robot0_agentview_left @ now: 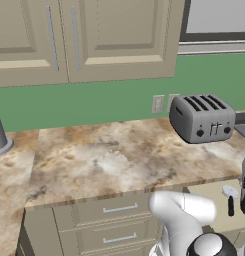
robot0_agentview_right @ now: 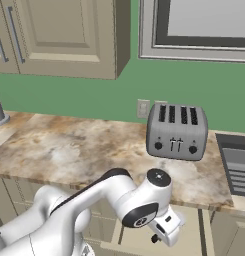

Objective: Take the pizza cutter from the drawer on the right and place it on the dining counter for cutting.

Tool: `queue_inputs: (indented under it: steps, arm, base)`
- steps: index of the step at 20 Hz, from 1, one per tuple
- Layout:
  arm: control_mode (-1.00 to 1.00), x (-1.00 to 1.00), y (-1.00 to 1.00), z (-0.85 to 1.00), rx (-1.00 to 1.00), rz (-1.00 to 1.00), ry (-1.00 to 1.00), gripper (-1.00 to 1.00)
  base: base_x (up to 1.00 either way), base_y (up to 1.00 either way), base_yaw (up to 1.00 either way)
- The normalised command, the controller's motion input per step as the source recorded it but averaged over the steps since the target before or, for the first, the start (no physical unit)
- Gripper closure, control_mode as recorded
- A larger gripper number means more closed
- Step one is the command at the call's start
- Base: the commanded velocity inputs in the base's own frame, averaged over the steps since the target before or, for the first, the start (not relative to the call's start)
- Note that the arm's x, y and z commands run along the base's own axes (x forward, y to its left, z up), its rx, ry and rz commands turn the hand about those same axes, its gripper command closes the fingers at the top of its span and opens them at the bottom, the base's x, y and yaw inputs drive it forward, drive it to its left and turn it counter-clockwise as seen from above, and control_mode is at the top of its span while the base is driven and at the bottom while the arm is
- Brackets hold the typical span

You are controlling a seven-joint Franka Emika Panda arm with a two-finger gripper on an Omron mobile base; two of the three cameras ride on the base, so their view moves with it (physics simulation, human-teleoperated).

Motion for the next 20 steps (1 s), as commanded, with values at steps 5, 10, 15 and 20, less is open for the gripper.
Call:
queue_inputs:
  steps: [5,10,15,20]
  arm:
    - [-1.00,0.00,0.00,-0.05,0.00,0.00,0.00,-1.00]
    - [-1.00,0.00,0.00,-0.16,0.00,0.00,0.00,-1.00]
    - [-1.00,0.01,0.00,-0.19,0.00,0.00,0.00,-1.00]
    - [-1.00,0.11,0.00,-0.16,0.00,0.00,0.00,-1.00]
  base:
    - [0.00,0.00,0.00]
    - [0.00,0.00,0.00]
    - [0.00,0.00,0.00]
    - [0.00,0.00,0.00]
